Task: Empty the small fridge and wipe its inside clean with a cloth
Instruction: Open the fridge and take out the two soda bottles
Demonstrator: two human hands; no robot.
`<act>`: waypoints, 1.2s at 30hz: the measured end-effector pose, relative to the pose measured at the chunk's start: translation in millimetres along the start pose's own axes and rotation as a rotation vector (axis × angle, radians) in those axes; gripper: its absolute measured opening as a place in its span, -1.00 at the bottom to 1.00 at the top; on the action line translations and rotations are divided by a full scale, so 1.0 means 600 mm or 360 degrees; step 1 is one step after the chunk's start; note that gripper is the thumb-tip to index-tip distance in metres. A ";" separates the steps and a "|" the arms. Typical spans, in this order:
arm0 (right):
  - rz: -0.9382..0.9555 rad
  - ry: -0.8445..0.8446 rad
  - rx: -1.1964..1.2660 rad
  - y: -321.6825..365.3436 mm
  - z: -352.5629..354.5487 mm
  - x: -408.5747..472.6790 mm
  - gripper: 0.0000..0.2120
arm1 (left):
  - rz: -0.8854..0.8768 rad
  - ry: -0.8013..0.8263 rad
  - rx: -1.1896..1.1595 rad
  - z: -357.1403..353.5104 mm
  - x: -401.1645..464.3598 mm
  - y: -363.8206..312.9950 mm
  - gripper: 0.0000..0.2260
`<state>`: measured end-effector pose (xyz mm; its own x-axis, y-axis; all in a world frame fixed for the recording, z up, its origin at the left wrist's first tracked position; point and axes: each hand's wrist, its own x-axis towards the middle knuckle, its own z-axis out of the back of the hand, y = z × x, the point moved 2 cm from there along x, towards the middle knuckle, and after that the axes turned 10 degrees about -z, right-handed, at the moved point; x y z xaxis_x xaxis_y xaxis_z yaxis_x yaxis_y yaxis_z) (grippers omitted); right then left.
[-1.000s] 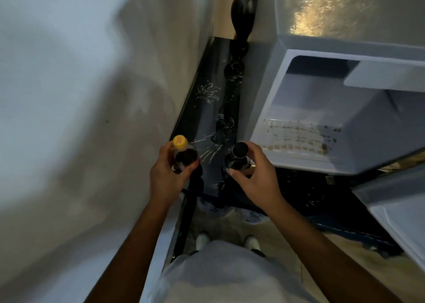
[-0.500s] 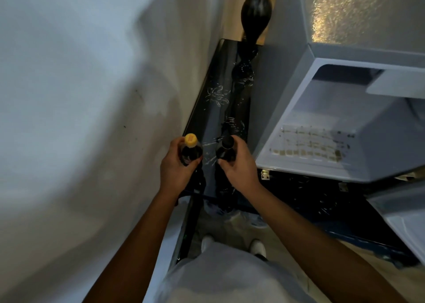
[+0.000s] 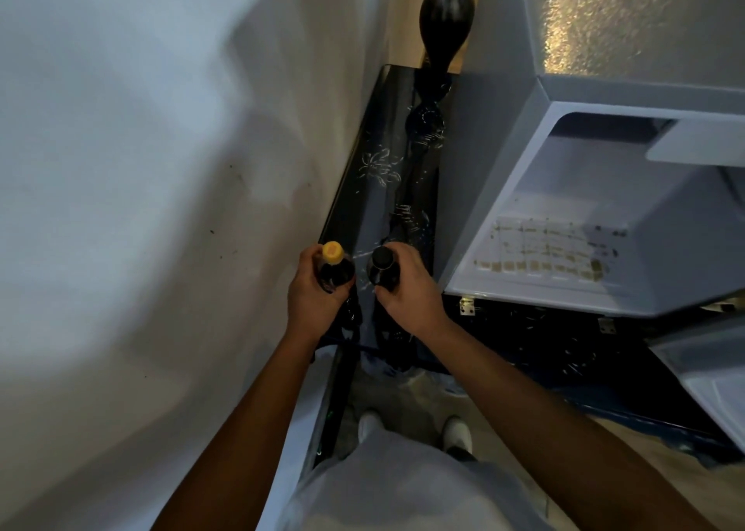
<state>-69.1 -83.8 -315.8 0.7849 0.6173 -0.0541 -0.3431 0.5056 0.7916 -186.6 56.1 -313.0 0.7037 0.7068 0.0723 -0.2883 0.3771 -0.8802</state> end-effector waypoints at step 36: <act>-0.0365 -0.0370 -0.0271 -0.163 0.062 -0.196 -0.85 | 0.0077 0.0237 0.0455 0.016 -0.177 0.088 -0.83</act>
<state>-108.9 -228.4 -364.3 0.9409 0.3327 -0.0633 -0.2102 0.7203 0.6611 -282.9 6.6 -362.6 0.7658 0.6407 -0.0544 -0.4797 0.5129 -0.7119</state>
